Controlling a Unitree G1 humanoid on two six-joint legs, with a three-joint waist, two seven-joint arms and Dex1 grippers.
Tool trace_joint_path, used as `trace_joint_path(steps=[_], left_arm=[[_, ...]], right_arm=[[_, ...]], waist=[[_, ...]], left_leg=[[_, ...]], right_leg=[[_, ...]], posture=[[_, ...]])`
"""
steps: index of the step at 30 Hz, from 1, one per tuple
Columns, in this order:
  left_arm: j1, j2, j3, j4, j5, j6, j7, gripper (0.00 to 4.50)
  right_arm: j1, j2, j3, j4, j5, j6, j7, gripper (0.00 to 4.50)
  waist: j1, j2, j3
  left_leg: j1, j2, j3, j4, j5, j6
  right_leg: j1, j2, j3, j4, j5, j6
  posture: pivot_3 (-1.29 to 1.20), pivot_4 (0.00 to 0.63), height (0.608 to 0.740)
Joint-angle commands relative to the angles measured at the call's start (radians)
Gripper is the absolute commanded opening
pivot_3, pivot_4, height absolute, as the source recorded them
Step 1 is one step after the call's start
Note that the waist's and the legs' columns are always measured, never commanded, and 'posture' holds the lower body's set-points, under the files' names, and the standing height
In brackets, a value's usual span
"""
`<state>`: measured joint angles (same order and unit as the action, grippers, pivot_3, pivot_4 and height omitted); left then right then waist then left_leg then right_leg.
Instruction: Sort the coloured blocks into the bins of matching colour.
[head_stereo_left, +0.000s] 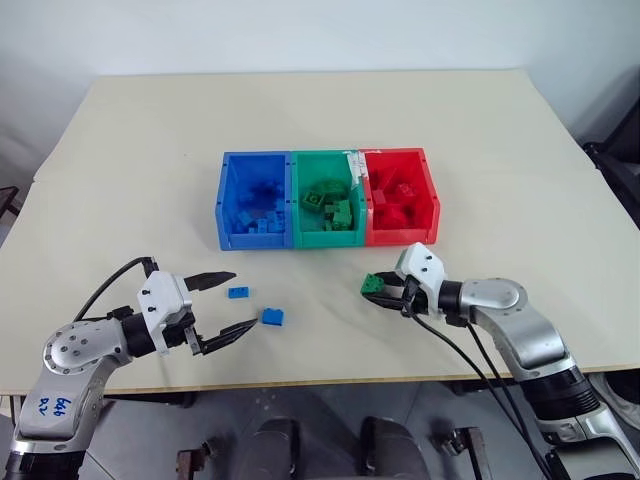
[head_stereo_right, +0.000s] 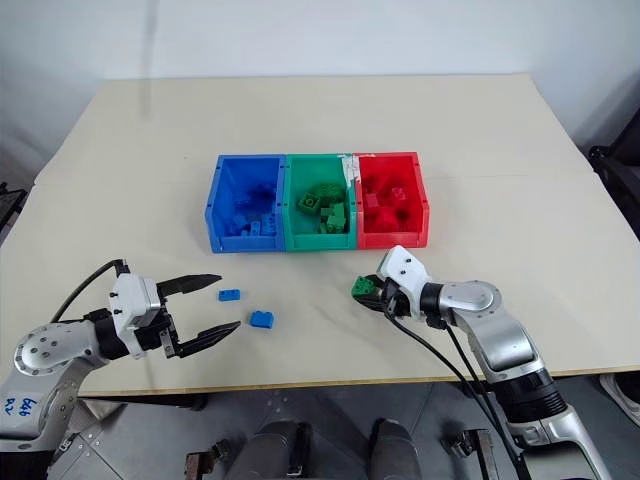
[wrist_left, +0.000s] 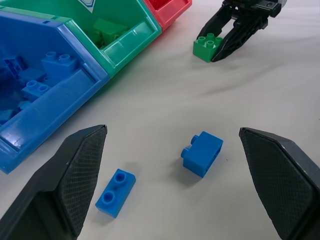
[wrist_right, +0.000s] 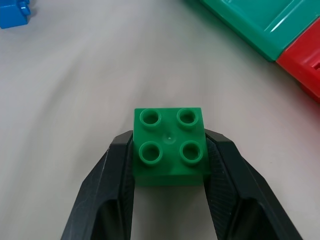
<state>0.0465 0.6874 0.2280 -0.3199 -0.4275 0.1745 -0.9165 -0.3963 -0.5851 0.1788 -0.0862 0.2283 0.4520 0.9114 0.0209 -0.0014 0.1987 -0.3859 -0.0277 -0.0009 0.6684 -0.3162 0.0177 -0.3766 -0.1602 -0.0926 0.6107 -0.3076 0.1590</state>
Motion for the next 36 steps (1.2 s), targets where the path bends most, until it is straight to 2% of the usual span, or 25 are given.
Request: trace_joint_path(steps=[1, 4, 8, 16, 17, 20, 24, 32, 36], left_arm=[[0.003, -0.028, 0.036, -0.041, -0.016, -0.02, 0.05, 4.5], [0.006, -0.06, 0.053, -0.049, -0.026, -0.013, 0.095, 4.5], [0.083, -0.084, 0.106, -0.098, -0.066, 0.019, 0.131, 4.5], [0.177, -0.1, 0.202, -0.101, -0.063, 0.002, 0.18, 4.5], [0.184, -0.102, 0.215, -0.1, -0.065, 0.001, 0.184, 4.5], [0.201, -0.104, 0.235, -0.101, -0.069, -0.002, 0.186, 4.5], [0.215, -0.097, 0.228, -0.116, -0.1, 0.028, 0.172, 4.5], [0.199, -0.053, 0.25, -0.052, -0.098, 0.012, 0.124, 4.5], [0.196, 0.01, 0.281, 0.02, -0.088, -0.01, 0.043, 4.5]], right_arm=[[-0.107, 0.049, -0.088, -0.058, 0.113, 0.108, -0.03, 1.48], [-0.204, 0.091, -0.114, -0.037, 0.144, 0.153, -0.058, 1.48], [-0.395, 0.18, -0.097, 0.115, 0.105, 0.121, -0.114, 1.48], [-0.593, 0.308, -0.048, 0.492, -0.031, -0.101, -0.173, 1.48], [-0.607, 0.318, -0.043, 0.529, -0.04, -0.121, -0.163, 2.2], [-0.628, 0.338, -0.047, 0.586, -0.051, -0.184, -0.15, 3.12], [-0.59, 0.317, -0.06, 0.527, -0.012, -0.229, -0.054, 4.48], [-0.317, 0.127, -0.097, 0.229, 0.153, -0.306, 0.319, 4.48], [-0.1, 0.02, -0.184, 0.133, 0.283, -0.328, 0.482, 4.48]], waist=[[-0.001, 0.0, 0.0], [-0.012, 0.0, 0.0], [-0.028, 0.0, 0.0], [-0.029, 0.0, 0.0], [-0.03, 0.0, 0.0], [-0.032, 0.0, 0.0], [-0.037, 0.0, 0.0], [-0.025, 0.0, 0.0], [-0.022, 0.0, 0.0]], left_leg=[[0.0, 0.0, 0.0, 0.0, 0.0, 0.0], [0.0, 0.001, 0.001, 0.0, 0.0, 0.0], [0.0, 0.001, 0.0, -0.001, 0.0, -0.001], [0.0, 0.001, 0.0, -0.001, 0.0, -0.001], [0.0, 0.001, 0.0, -0.001, 0.0, -0.001], [0.0, 0.001, 0.0, -0.002, 0.0, -0.001], [-0.001, 0.001, 0.0, -0.002, -0.001, -0.001], [-0.001, 0.001, -0.001, -0.002, -0.001, -0.001], [0.0, 0.003, 0.001, -0.002, -0.001, -0.001]], right_leg=[[0.0, 0.0, 0.0, 0.0, 0.0, 0.0], [0.0, 0.0, 0.001, 0.001, 0.0, 0.0], [-0.001, 0.001, 0.001, 0.001, 0.0, 0.0], [-0.003, 0.001, 0.001, 0.001, 0.0, -0.001], [-0.003, 0.001, 0.001, 0.001, 0.0, -0.001], [-0.003, 0.001, 0.0, 0.002, 0.0, -0.001], [-0.003, 0.001, 0.0, 0.001, 0.0, -0.001], [-0.002, 0.001, 0.0, 0.0, 0.0, -0.001], [-0.001, 0.003, 0.0, -0.001, 0.0, -0.001]], posture=[[0.0, 0.15, 0.74], [0.0, 0.15, 0.74], [0.0, 0.15, 0.74], [0.0, 0.15, 0.74], [0.0, 0.15, 0.74], [0.0, 0.15, 0.74], [0.0, 0.15, 0.74], [0.0, 0.15, 0.74], [0.0, 0.15, 0.74]])
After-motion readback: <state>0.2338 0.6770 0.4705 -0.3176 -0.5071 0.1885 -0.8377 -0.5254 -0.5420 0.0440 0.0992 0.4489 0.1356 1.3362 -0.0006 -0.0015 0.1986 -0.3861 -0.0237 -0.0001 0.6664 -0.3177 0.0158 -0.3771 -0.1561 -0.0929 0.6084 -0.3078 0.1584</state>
